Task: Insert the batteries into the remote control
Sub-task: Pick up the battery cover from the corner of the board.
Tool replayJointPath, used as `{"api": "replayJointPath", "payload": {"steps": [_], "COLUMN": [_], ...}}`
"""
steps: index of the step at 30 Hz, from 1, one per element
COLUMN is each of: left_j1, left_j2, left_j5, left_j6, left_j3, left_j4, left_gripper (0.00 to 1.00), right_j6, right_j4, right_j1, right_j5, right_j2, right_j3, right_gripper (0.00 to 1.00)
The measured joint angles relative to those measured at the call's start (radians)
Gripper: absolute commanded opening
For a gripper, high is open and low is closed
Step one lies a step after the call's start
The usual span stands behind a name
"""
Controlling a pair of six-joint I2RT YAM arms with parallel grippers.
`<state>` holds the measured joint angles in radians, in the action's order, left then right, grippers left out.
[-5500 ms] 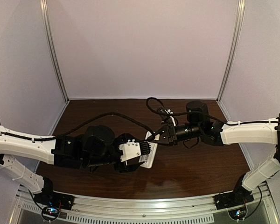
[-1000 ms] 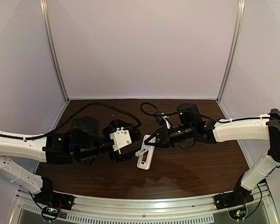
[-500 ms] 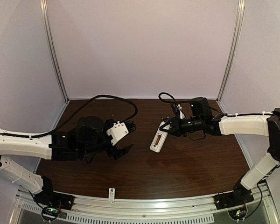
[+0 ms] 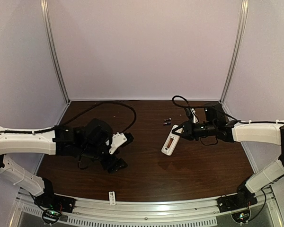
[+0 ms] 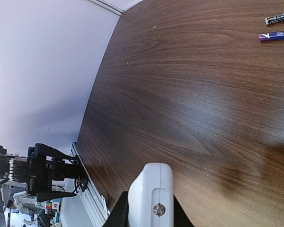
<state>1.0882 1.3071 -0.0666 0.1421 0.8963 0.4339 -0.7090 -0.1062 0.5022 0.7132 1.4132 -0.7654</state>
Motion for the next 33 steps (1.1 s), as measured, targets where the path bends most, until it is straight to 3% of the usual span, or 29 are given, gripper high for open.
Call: {"api": "replayJointPath", "payload": {"steps": [5,13,25,33], "left_j1": [0.002,0.086,0.069,0.022], "left_j2": [-0.045,-0.329,-0.505,-0.408], "left_j5": [0.104,0.109,0.163,0.271], "left_j6": [0.257,0.731,0.892,0.888], "left_j3": [-0.051,-0.259,-0.562,-0.663], "left_j4": [0.113,0.094,-0.071,-0.283], "left_gripper": [0.68,0.64,0.61,0.59], "right_j6": [0.006,0.005,0.006,0.005], "right_j4": [0.0,-0.002,-0.005,-0.011], "right_j1": [-0.003,-0.004,-0.005,-0.005], "right_j5": [0.01,0.021,0.037,0.05], "right_j2": [-0.011,-0.013,-0.039,-0.041], "right_j3": [0.01,0.024,0.037,0.037], "right_gripper": [0.0,0.0,0.0,0.0]}}
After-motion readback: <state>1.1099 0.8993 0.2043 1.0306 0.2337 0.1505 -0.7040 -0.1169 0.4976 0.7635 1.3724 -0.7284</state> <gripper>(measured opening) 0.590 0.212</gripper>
